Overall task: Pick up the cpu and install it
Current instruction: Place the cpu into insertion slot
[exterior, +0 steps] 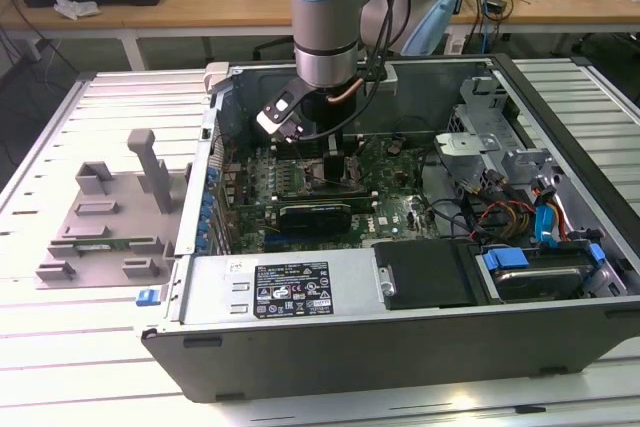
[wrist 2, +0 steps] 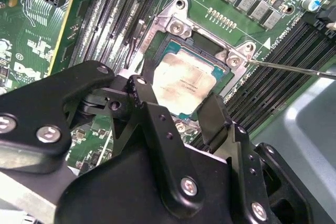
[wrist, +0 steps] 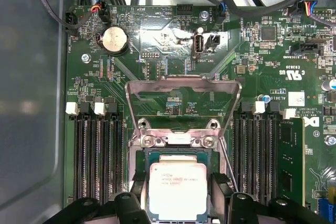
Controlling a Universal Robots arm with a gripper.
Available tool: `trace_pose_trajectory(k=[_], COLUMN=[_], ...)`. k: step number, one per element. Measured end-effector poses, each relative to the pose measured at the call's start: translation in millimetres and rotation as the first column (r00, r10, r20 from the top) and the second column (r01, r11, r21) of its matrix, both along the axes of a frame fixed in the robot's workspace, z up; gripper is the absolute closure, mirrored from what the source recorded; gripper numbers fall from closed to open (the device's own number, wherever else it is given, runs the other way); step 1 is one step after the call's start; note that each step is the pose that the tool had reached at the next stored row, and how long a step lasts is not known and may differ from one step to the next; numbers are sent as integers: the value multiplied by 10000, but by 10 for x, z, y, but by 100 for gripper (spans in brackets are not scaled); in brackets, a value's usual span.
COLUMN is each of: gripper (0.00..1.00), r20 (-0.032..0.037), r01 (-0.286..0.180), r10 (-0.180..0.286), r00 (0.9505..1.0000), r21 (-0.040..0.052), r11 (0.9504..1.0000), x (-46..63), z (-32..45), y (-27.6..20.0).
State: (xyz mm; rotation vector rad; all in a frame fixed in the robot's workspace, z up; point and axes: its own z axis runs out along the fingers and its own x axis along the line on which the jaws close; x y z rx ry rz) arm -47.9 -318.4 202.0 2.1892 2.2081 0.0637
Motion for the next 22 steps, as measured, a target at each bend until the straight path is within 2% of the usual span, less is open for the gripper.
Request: trace_pose_trajectory(k=[2,3,12,22], gripper=[41,48,48,48], r20=[-3,-1,-1,0], r01=[0,0,0,-160], r10=[0,0,0,160], r00=[10000,10000,10000,9999], r21=[-8,-2,-1,-1], r11=[10000,10000,10000,9999], x=[0,0,0,0], z=[5,5,11,-17], y=[-1,0,-7,-7])
